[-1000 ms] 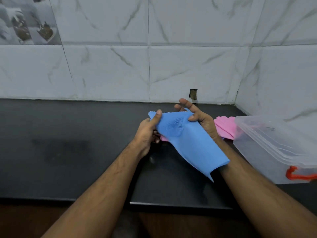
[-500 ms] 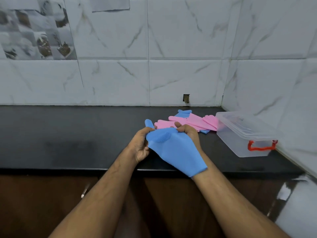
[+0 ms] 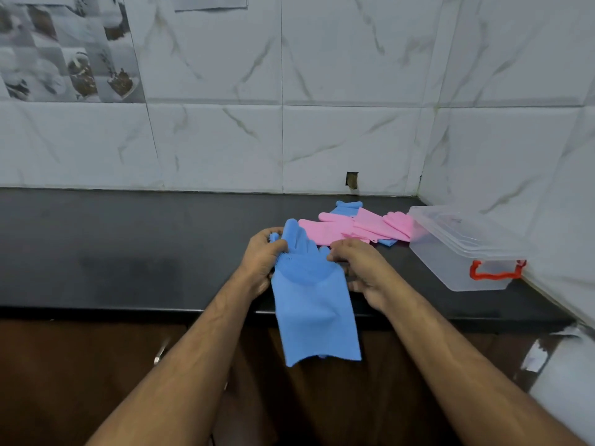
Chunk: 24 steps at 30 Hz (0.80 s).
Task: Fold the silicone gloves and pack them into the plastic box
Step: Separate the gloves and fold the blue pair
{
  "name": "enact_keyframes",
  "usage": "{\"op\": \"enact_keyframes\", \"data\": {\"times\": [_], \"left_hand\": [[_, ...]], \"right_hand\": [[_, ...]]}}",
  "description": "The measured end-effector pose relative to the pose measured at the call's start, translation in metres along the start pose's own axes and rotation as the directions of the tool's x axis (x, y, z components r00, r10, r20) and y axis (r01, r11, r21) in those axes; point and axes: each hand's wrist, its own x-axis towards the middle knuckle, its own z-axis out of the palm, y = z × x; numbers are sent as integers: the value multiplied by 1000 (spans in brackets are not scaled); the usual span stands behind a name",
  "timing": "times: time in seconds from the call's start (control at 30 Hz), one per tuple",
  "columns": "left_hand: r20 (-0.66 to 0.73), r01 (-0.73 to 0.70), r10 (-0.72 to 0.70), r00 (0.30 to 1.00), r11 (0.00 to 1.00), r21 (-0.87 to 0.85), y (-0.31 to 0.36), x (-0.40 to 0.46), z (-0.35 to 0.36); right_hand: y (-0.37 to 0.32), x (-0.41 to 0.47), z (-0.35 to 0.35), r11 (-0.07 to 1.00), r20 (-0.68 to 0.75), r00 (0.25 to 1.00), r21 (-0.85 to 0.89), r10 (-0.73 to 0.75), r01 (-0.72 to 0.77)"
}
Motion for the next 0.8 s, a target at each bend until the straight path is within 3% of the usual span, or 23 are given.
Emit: {"op": "enact_keyframes", "data": {"times": [0.17,0.3,0.47,0.6,0.7,0.8], "left_hand": [[-101,-77,119,988,933,351,-2,20,-39],[-189,-81,148,971,943,323,-2,26,-49],[-396,-31,229,889,894,448,-1,46,-71],[-426,5,272,863,838,545,-3,63,-87],[-404,66,313,860,715,696,-6,71,-90],[-298,22,423,856,545,838,-5,78,-85]], "right_hand": [[20,27,11,949,48,985,-264,-168,175],[24,53,38,919,40,955,-263,-294,294],[23,83,59,864,135,937,-365,-321,348],[23,103,70,773,175,906,-473,-386,421],[23,115,71,743,196,894,-500,-403,445],[23,123,70,737,149,875,-484,-461,471]]}}
